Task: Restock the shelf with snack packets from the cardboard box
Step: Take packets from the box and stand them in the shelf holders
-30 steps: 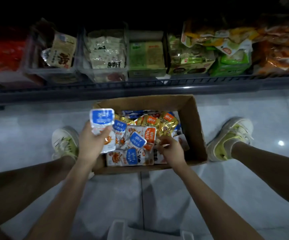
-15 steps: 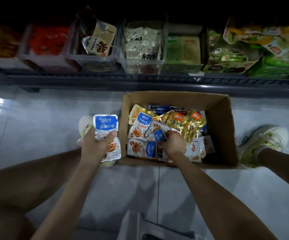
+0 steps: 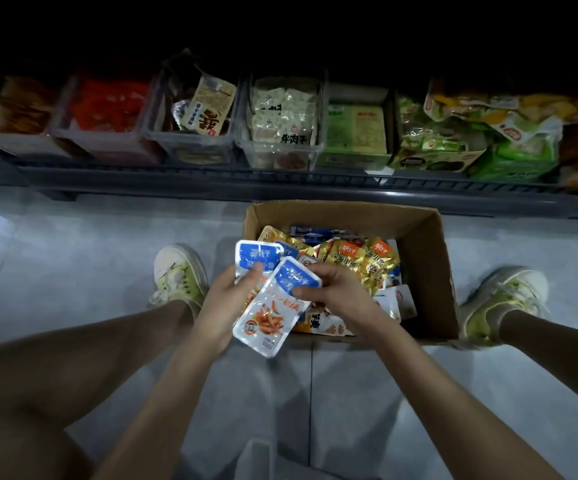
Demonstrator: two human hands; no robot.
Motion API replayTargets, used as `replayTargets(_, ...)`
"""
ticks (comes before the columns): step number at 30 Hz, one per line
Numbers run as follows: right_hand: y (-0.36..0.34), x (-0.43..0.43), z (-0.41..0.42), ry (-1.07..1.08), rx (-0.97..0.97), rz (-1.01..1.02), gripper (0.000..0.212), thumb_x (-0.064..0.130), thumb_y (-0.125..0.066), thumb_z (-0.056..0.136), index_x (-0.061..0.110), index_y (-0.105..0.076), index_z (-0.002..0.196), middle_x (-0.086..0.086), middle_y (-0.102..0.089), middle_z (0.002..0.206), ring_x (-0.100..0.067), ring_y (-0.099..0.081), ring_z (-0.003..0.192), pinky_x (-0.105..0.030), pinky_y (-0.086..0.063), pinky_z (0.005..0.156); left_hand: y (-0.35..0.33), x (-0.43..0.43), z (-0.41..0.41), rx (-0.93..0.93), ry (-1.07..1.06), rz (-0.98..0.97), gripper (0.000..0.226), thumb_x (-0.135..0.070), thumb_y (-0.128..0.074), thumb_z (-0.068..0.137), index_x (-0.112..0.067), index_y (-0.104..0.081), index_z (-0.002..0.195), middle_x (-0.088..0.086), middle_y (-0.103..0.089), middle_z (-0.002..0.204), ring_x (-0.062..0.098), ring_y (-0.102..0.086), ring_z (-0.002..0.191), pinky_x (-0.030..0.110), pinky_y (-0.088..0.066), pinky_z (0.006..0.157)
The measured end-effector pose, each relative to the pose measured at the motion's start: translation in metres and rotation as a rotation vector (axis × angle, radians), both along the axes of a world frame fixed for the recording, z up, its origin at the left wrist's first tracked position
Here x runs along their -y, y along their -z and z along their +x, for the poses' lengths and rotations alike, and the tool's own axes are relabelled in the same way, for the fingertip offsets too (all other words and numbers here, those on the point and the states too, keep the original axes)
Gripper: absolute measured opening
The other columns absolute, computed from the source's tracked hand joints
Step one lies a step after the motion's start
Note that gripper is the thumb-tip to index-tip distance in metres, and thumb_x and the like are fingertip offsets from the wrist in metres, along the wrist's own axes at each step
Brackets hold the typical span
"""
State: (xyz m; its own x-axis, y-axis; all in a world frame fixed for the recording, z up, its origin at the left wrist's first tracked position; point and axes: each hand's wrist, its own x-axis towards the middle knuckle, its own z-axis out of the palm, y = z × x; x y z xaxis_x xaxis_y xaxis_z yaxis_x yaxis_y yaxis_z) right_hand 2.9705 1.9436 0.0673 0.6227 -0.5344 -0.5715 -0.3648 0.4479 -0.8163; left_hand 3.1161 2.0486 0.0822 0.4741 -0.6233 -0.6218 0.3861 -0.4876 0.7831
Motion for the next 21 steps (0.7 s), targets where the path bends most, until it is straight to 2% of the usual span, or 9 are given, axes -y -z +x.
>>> replayTargets(3,0.012,-0.008,0.018,-0.001,0.016,-0.121,0.019,0.010,-0.077,0.078,0.020,-0.071,0.093,0.001,-0.071,0.080,-0.011,-0.060,0.062,-0.020,-0.044,0.050,0.004,-0.006,0.007,0.073,0.136,0.008,0.017,-0.014,-0.069,0.085,-0.017,-0.066,0.102,0.005,-0.074,0.095,0.025,-0.071,0.089,0.041,-0.056,0.081)
replayTargets(6,0.037,-0.009,0.019,0.114,-0.116,-0.197,0.020,0.025,-0.077,0.079,0.020,-0.069,0.097,0.000,-0.068,0.088,-0.011,-0.064,0.075,-0.026,-0.052,0.060,0.013,-0.009,0.014,0.118,0.030,0.066,0.024,-0.008,-0.072,0.082,-0.014,-0.065,0.105,0.008,-0.074,0.097,0.026,-0.071,0.088,0.041,-0.057,0.080)
replayTargets(8,0.061,-0.009,0.013,0.160,-0.291,-0.200,0.021,0.030,-0.074,0.081,0.015,-0.069,0.096,0.000,-0.070,0.095,-0.017,-0.067,0.086,-0.037,-0.057,0.071,0.017,-0.008,0.021,0.141,-0.096,0.097,0.020,-0.007,-0.070,0.083,-0.014,-0.066,0.102,0.009,-0.073,0.095,0.024,-0.072,0.082,0.038,-0.058,0.072)
replayTargets(9,0.072,-0.009,0.010,0.107,-0.421,-0.226,0.021,0.030,-0.073,0.083,0.013,-0.070,0.095,-0.002,-0.072,0.097,-0.019,-0.068,0.086,-0.037,-0.057,0.073,0.019,-0.007,0.026,0.138,-0.151,0.093,0.019,-0.007,-0.070,0.084,-0.015,-0.066,0.101,0.011,-0.073,0.095,0.025,-0.072,0.081,0.039,-0.058,0.071)
replayTargets(11,0.091,-0.010,0.005,-0.037,-0.649,-0.228,0.022,0.033,-0.070,0.085,0.012,-0.073,0.091,-0.006,-0.073,0.091,-0.021,-0.067,0.081,-0.032,-0.052,0.069,0.021,-0.006,0.037,0.155,-0.241,0.078,0.017,-0.007,-0.069,0.084,-0.016,-0.066,0.098,0.011,-0.073,0.095,0.026,-0.072,0.081,0.041,-0.058,0.071)
replayTargets(13,0.103,-0.012,0.007,-0.091,-0.776,-0.182,0.029,0.039,-0.072,0.082,0.011,-0.072,0.086,-0.006,-0.073,0.085,-0.020,-0.067,0.075,-0.029,-0.049,0.065,0.023,-0.005,0.046,0.180,-0.334,0.091,0.018,-0.008,-0.069,0.084,-0.015,-0.064,0.100,0.007,-0.072,0.093,0.023,-0.072,0.080,0.037,-0.058,0.066)
replayTargets(17,0.117,-0.014,0.019,-0.065,-0.861,-0.107,0.036,0.042,-0.077,0.076,0.010,-0.061,0.076,-0.004,-0.066,0.079,-0.021,-0.065,0.073,-0.026,-0.045,0.055,0.028,-0.003,0.057,0.190,-0.459,0.127,0.019,-0.013,-0.070,0.084,-0.014,-0.062,0.101,0.006,-0.071,0.095,0.023,-0.071,0.080,0.040,-0.057,0.071)
replayTargets(19,0.123,-0.013,0.023,-0.020,-0.863,-0.076,0.034,0.039,-0.079,0.074,0.009,-0.065,0.083,-0.006,-0.067,0.083,-0.023,-0.066,0.077,-0.028,-0.048,0.060,0.030,-0.002,0.059,0.204,-0.464,0.166,0.025,-0.017,-0.071,0.084,-0.013,-0.061,0.107,0.006,-0.071,0.099,0.021,-0.070,0.080,0.039,-0.057,0.070)
replayTargets(21,0.126,-0.012,0.024,0.017,-0.813,-0.033,0.027,0.034,-0.080,0.074,0.011,-0.068,0.081,-0.005,-0.069,0.083,-0.021,-0.067,0.076,-0.030,-0.053,0.066,0.031,0.000,0.060,0.216,-0.448,0.171,0.030,-0.018,-0.072,0.084,-0.012,-0.060,0.111,0.006,-0.071,0.102,0.022,-0.070,0.083,0.042,-0.058,0.073)
